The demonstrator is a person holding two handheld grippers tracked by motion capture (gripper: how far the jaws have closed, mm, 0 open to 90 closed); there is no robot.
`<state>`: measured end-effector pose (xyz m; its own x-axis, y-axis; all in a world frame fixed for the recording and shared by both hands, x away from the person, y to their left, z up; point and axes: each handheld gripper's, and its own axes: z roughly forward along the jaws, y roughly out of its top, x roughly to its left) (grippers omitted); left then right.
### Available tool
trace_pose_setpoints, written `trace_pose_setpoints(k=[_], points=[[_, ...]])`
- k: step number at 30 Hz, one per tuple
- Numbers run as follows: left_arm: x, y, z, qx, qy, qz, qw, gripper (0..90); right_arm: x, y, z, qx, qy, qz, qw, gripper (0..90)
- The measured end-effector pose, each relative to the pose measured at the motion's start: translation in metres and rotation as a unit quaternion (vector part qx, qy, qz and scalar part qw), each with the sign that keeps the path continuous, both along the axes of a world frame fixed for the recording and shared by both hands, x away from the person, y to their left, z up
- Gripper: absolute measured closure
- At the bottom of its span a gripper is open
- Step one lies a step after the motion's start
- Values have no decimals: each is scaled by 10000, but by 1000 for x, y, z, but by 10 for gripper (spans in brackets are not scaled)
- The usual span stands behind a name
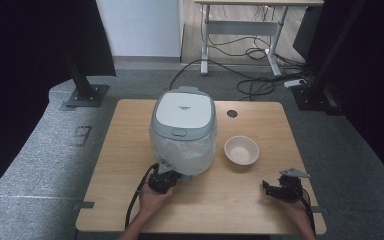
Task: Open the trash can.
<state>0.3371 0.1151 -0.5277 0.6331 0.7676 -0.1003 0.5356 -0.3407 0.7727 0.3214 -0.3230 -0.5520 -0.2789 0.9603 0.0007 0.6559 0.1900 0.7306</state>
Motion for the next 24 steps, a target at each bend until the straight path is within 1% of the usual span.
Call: trace_pose_setpoints(k=[7, 16, 19, 24], points=[[-2, -2, 0, 124, -76, -6, 9999, 900, 0, 0, 0, -1, -2, -2, 10000, 138], [-2, -3, -1, 194, -111, -8, 9997, 900, 0, 0, 0, -2, -2, -2, 10000, 138], [-3, -5, -1, 264, -156, -12, 9995, 900, 0, 0, 0, -4, -5, 1, 10000, 137], [-4, -6, -1, 302, -170, -4, 9994, 900, 0, 0, 0, -5, -5, 1, 10000, 137]])
